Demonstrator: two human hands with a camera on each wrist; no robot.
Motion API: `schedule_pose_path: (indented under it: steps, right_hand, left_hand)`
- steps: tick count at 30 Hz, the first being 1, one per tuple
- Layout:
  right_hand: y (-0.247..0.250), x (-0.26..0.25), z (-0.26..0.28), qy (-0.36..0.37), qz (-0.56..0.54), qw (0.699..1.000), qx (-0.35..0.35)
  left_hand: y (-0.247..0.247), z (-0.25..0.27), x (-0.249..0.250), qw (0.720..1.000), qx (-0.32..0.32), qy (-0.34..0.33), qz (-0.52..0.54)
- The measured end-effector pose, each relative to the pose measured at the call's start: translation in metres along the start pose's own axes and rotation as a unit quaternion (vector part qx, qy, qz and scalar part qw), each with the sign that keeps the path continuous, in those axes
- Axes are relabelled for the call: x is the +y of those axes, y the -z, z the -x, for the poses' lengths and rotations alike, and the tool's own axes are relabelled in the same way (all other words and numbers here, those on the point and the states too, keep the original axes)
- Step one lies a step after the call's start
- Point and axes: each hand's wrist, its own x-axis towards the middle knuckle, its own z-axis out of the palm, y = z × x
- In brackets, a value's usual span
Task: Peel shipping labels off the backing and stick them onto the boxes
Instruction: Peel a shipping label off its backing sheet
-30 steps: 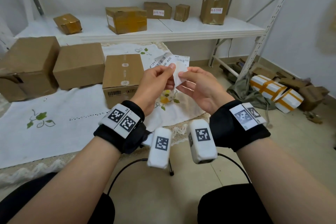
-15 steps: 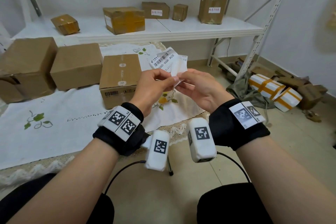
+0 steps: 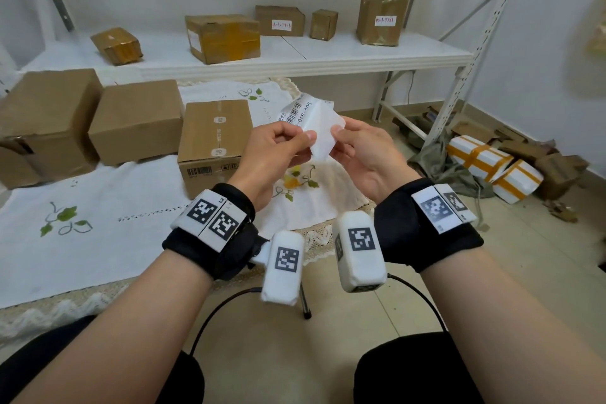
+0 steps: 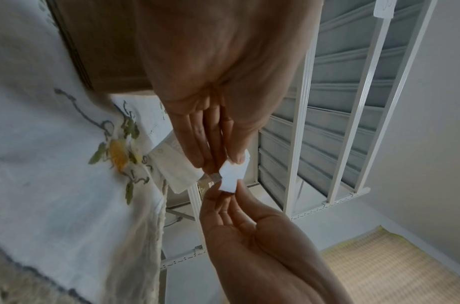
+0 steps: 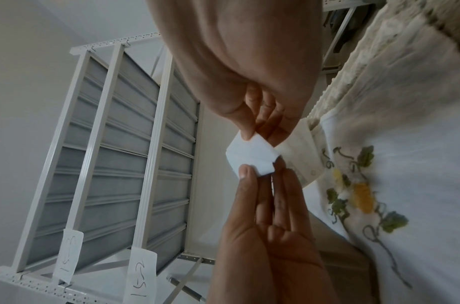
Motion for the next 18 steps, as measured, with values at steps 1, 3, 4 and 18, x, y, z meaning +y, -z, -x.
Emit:
schedule_pose_path:
  steps: [1, 3, 4, 18]
  right_hand:
    - [-0.0008, 0.0002, 0.0005, 0.004, -0.005, 1.0, 0.006]
    - [-0.0015, 0.0016, 0.001, 0.004, -0.007, 1.0, 0.002]
    - [-0.0018, 0.0019, 0.002, 0.001, 0.002, 1.0, -0.01]
    - [-0.0007, 0.0029, 0.0031, -0.001, 0.06, 0.998, -0.019]
  left_hand:
    - [-0.0003, 0.0004, -0.0001, 1.0, 0.002, -0.002, 0.005]
    - [-0.0005, 0.0014, -0.0008, 1.0, 0.012, -0.01, 0.014]
    - [-0.0002, 0.0018, -0.0008, 1.0, 0.018, -0.014, 0.019]
    - [0.0013, 0.0037, 0.0057, 0.999, 0.036, -0.029, 0.025]
